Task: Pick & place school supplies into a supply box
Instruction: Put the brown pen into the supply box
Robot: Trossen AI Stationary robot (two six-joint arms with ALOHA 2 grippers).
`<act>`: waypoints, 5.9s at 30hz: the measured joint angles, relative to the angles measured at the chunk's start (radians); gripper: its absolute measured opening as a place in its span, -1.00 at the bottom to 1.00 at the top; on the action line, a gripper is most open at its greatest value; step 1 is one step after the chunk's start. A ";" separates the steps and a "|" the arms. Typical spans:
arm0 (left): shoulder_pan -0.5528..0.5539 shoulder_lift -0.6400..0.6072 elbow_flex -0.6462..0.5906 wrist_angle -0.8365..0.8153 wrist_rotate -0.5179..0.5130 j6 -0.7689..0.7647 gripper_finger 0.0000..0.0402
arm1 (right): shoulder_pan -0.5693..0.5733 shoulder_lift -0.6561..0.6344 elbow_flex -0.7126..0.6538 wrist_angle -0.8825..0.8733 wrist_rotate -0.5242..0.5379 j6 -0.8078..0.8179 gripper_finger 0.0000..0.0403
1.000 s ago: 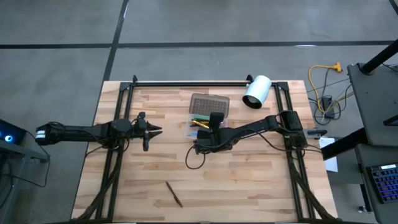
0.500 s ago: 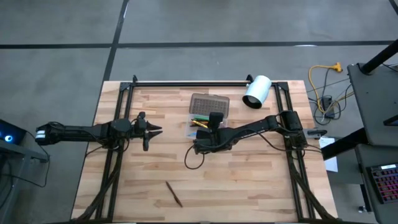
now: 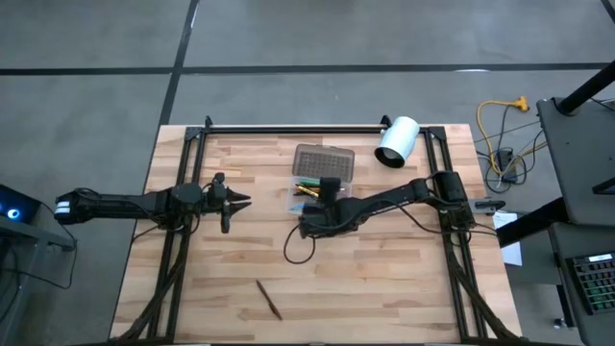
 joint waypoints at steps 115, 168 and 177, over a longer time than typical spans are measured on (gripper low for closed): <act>-0.578 1.093 1.023 -0.415 0.207 0.194 -0.65 | -0.137 -1.357 -1.524 1.566 -0.764 -0.255 -0.64; -0.665 1.403 1.109 -0.469 0.142 0.062 -0.65 | -0.138 -1.357 -1.523 1.567 -0.764 -0.261 -0.64; -0.698 1.399 1.110 -0.410 0.135 0.065 -0.65 | -0.138 -1.357 -1.523 1.567 -0.764 -0.261 -0.64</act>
